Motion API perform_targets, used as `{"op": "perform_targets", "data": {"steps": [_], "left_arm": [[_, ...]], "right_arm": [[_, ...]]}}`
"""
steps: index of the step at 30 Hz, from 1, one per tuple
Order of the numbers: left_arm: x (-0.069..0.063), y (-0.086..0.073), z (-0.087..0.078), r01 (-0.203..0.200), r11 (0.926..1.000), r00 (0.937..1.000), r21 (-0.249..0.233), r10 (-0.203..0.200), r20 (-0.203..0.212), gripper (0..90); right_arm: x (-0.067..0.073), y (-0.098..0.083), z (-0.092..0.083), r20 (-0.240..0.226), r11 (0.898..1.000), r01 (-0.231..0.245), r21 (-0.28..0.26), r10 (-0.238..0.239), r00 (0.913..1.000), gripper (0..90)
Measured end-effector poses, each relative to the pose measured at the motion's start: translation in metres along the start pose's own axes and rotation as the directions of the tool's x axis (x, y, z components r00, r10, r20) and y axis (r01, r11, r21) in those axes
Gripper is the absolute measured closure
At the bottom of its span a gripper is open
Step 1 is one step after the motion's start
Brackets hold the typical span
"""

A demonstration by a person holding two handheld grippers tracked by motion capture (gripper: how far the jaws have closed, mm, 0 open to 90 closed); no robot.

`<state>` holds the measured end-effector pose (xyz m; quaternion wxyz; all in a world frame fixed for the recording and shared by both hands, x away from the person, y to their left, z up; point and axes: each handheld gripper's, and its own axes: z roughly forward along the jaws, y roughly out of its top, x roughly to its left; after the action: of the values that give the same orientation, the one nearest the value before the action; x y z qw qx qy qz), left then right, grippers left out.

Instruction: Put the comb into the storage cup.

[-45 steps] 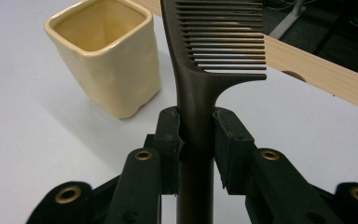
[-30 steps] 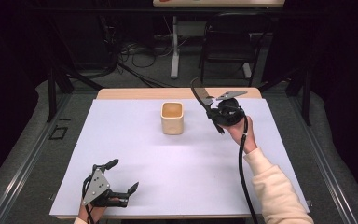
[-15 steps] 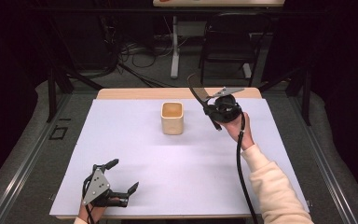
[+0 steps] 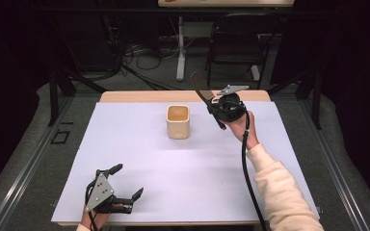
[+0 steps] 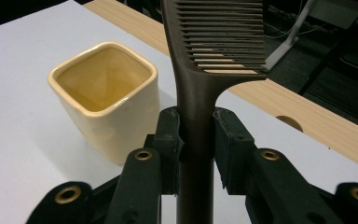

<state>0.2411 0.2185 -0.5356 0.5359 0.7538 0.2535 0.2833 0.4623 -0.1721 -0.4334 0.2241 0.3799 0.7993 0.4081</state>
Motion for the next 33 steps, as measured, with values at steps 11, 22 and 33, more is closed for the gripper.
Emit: {"op": "perform_targets", "data": {"steps": [11,22,33], "left_arm": [[0.000,0.000,0.000,0.001,1.0000,1.0000,-0.001,-0.001,0.000,0.3],[0.000,0.000,0.000,0.001,1.0000,1.0000,-0.003,-0.001,0.001,0.3],[0.000,0.000,0.000,0.000,1.0000,1.0000,-0.003,0.000,0.002,0.3]], "right_arm": [[0.003,0.009,0.007,0.005,1.000,0.016,-0.010,-0.015,0.9999,72.8],[0.008,0.018,0.013,0.006,0.999,0.035,-0.019,-0.035,0.9994,72.8],[0.013,0.024,0.018,0.006,0.998,0.051,-0.027,-0.051,0.9987,72.8]]}}
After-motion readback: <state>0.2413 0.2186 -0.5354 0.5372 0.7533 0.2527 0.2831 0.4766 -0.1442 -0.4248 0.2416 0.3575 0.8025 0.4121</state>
